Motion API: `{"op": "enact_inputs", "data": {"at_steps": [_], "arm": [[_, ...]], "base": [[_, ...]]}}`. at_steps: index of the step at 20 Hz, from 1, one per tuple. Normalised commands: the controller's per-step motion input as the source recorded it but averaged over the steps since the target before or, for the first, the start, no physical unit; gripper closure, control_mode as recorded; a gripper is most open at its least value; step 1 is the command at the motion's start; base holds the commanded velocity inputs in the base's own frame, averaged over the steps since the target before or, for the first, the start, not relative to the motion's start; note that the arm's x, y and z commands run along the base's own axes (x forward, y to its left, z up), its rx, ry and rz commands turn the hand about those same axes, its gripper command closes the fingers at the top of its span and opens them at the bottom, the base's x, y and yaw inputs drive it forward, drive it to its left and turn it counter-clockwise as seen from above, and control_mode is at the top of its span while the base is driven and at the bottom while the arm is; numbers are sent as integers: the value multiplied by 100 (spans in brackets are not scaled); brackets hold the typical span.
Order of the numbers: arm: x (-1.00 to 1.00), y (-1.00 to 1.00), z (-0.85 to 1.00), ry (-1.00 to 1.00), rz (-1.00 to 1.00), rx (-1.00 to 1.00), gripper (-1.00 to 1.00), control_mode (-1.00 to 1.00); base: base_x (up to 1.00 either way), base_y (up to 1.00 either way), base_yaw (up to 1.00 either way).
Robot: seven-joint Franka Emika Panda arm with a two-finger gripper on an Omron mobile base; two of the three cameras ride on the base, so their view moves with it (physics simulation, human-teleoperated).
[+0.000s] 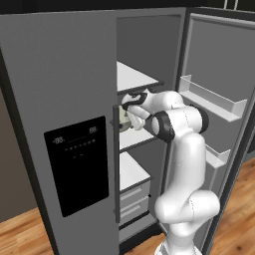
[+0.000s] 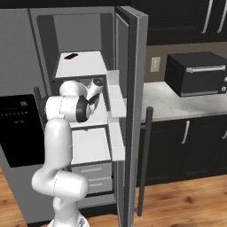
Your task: Pick the chicken drumstick and garlic from their plates and place them in the bowl. Then put the bowl in the fridge.
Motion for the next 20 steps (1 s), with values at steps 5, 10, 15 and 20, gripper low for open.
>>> {"op": "enact_inputs", "data": {"at_steps": [5,10,15,20], "arm": [[-44,-1,16,0,0,0,-100,-100],[-52,0,20,0,0,0,-100,-100],[-53,-6,26,-1,0,0,-100,-100],[-54,-14,26,-4,0,0,-100,-100]], "base": [[0,0,0],[0,0,0],[0,0,0],[0,0,0]]}}
